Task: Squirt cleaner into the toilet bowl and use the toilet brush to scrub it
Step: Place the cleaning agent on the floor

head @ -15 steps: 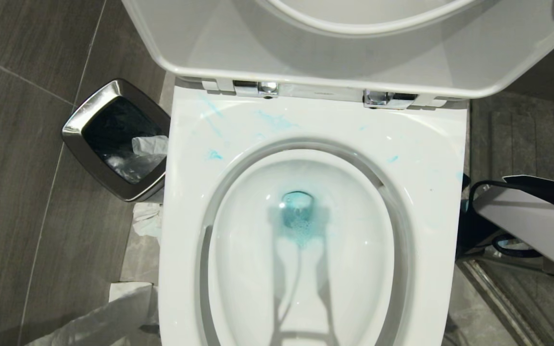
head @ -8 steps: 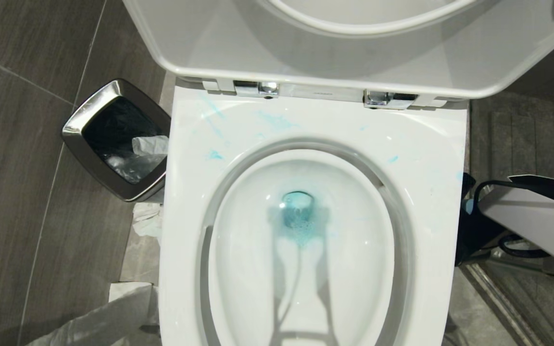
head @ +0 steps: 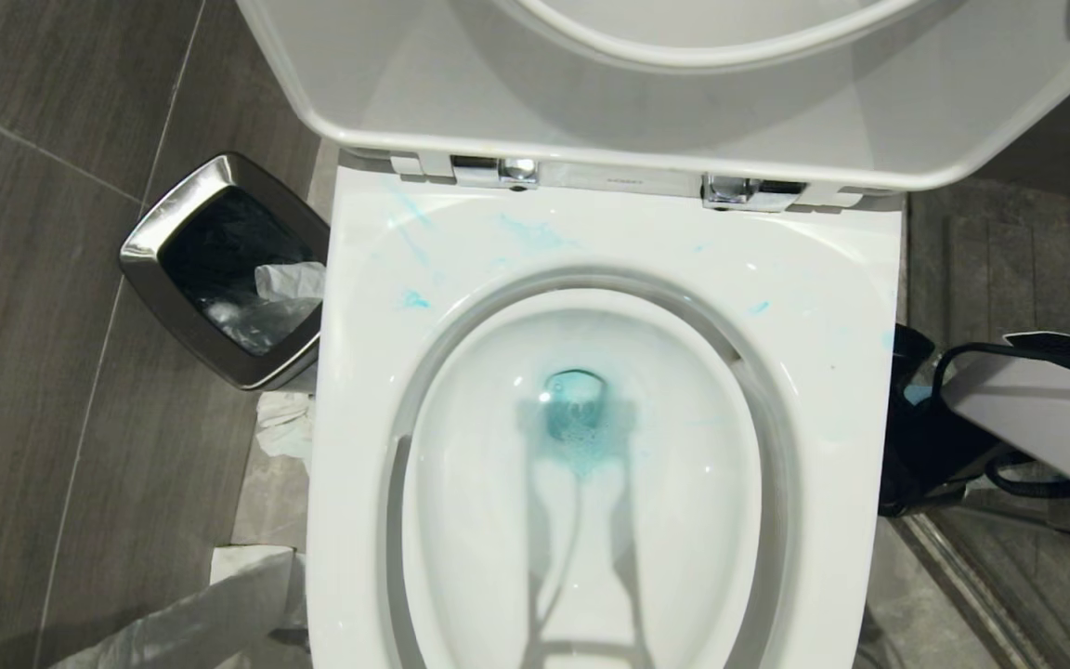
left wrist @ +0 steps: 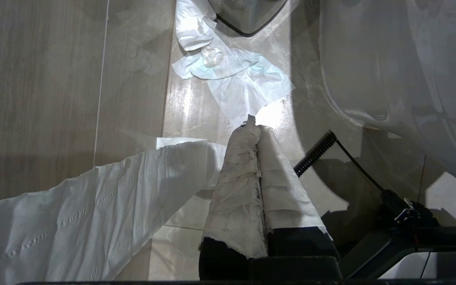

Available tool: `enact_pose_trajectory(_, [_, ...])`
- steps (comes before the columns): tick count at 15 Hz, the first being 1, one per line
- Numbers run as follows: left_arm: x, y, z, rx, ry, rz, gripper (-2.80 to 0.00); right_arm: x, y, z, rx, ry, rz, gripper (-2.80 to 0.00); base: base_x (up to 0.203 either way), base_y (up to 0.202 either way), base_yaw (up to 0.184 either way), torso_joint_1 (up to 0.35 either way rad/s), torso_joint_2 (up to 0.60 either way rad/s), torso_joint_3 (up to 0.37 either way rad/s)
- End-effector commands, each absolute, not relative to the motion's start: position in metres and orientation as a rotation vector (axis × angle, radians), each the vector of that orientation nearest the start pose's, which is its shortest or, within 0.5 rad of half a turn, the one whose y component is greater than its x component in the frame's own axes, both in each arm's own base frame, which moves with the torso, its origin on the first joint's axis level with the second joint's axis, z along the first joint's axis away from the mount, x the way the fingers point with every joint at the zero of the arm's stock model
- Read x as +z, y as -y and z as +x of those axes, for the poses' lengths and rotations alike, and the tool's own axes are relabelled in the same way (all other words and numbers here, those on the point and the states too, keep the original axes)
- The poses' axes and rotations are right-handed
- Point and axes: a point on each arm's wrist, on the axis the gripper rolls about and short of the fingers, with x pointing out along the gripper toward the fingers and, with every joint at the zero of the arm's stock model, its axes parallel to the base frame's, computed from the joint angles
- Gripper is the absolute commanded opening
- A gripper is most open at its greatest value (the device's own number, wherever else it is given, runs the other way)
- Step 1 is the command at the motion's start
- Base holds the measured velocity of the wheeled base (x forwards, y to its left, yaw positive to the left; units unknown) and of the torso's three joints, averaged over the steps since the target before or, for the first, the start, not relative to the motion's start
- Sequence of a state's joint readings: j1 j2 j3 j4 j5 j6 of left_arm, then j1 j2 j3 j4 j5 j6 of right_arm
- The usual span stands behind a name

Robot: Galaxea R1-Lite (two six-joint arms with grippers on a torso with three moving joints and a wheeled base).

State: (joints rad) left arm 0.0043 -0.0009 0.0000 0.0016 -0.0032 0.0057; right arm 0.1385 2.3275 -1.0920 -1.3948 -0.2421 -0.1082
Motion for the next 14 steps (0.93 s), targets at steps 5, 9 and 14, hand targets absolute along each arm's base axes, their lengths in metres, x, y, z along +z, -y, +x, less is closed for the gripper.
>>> enact_pose_trajectory(5, [0.075,0.000,-0.023,0.002,-0.003,0.006,-2.80,0.104,-0.051,0.424,-0.194,0.152,-0.072,0.00,0.000,0.000,0.000,0.000,0.00,0.000])
enact_pose_trajectory(9, [0.075,0.000,-0.023,0.002,-0.003,0.006,-2.80,0.114,-0.049,0.417,-0.208,0.160,-0.069,0.00,0.000,0.000,0.000,0.000,0.00,0.000])
enact_pose_trajectory(14, [0.075,0.000,-0.023,0.002,-0.003,0.006,-2.80,0.122,-0.047,0.395,-0.200,0.139,-0.076,0.00,0.000,0.000,0.000,0.000,0.00,0.000])
